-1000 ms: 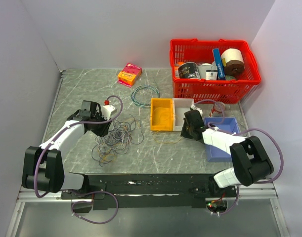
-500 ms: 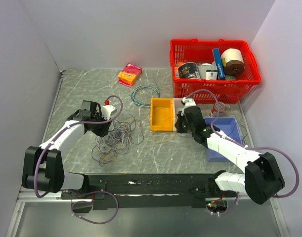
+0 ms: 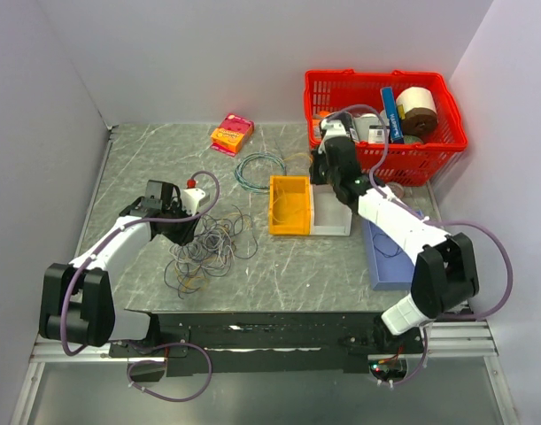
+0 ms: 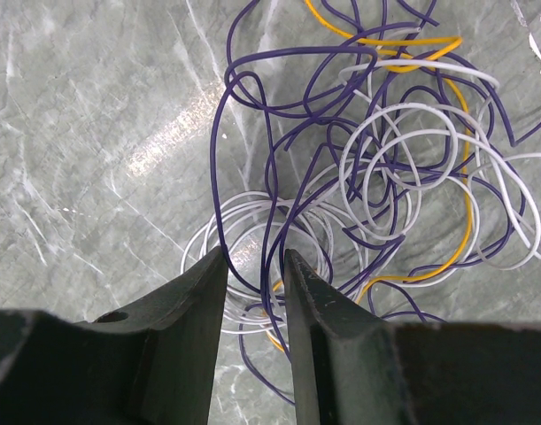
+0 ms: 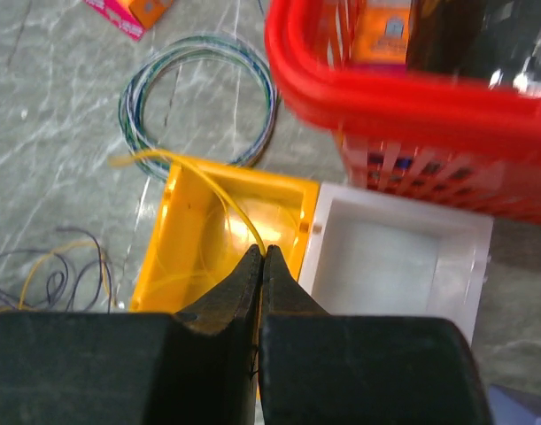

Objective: Untangle the cables

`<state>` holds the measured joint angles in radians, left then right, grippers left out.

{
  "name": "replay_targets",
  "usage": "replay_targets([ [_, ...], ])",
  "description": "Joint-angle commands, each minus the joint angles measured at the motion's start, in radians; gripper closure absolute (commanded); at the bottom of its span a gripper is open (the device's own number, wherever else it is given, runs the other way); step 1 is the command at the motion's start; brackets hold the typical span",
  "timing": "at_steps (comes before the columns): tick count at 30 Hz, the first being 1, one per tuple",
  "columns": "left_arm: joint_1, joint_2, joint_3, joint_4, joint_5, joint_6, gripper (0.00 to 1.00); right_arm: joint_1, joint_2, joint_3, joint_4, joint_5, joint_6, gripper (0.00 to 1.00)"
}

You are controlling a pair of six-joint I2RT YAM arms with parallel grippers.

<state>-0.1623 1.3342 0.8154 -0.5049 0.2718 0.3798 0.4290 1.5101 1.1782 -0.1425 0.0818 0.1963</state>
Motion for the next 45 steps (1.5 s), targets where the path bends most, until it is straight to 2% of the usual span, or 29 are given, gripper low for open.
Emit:
replay_targets([
  [1, 0.004, -0.027, 0.01, 0.002, 0.006, 0.002, 0.62, 0.002, 0.038, 0.127, -0.011, 0.041, -0.038, 1.0],
  [7, 0.004, -0.018, 0.022, 0.002, 0.018, -0.005, 0.62, 0.011, 0.199, 0.173, -0.003, 0.049, -0.072, 1.0],
  [12, 0.004, -0.02, 0.016, 0.0, 0.014, -0.001, 0.62, 0.048, 0.308, 0.15, 0.029, -0.01, -0.075, 1.0],
  [17, 0.004, -0.018, 0.018, -0.003, 0.015, -0.001, 0.62, 0.056, 0.404, 0.193, -0.015, -0.02, -0.09, 1.0],
  [22, 0.004, -0.015, 0.016, 0.0, 0.015, -0.002, 0.62, 0.062, 0.409, 0.187, -0.029, -0.011, -0.127, 1.0],
  [28, 0.004, -0.006, 0.022, 0.005, 0.018, -0.005, 0.62, 0.066, 0.34, 0.107, 0.018, 0.004, -0.146, 1.0],
  [34, 0.004, -0.007, 0.022, 0.002, 0.017, -0.004, 0.62, 0.065, 0.338, 0.098, -0.02, 0.016, -0.156, 1.0],
  [36, 0.004, -0.01, 0.022, -0.001, 0.021, -0.004, 0.62, 0.065, 0.326, 0.098, -0.026, 0.003, -0.159, 0.85],
  [37, 0.004, -0.012, 0.024, -0.006, 0.024, -0.004, 0.61, 0.065, 0.308, 0.098, -0.028, -0.007, -0.162, 0.67],
  [40, 0.004, -0.012, 0.03, -0.015, 0.044, -0.007, 0.61, 0.066, 0.256, 0.1, -0.034, -0.02, -0.17, 0.45],
  [45, 0.004, -0.018, 0.041, -0.021, 0.053, -0.01, 0.57, 0.076, 0.159, 0.104, -0.046, -0.048, -0.185, 0.35],
])
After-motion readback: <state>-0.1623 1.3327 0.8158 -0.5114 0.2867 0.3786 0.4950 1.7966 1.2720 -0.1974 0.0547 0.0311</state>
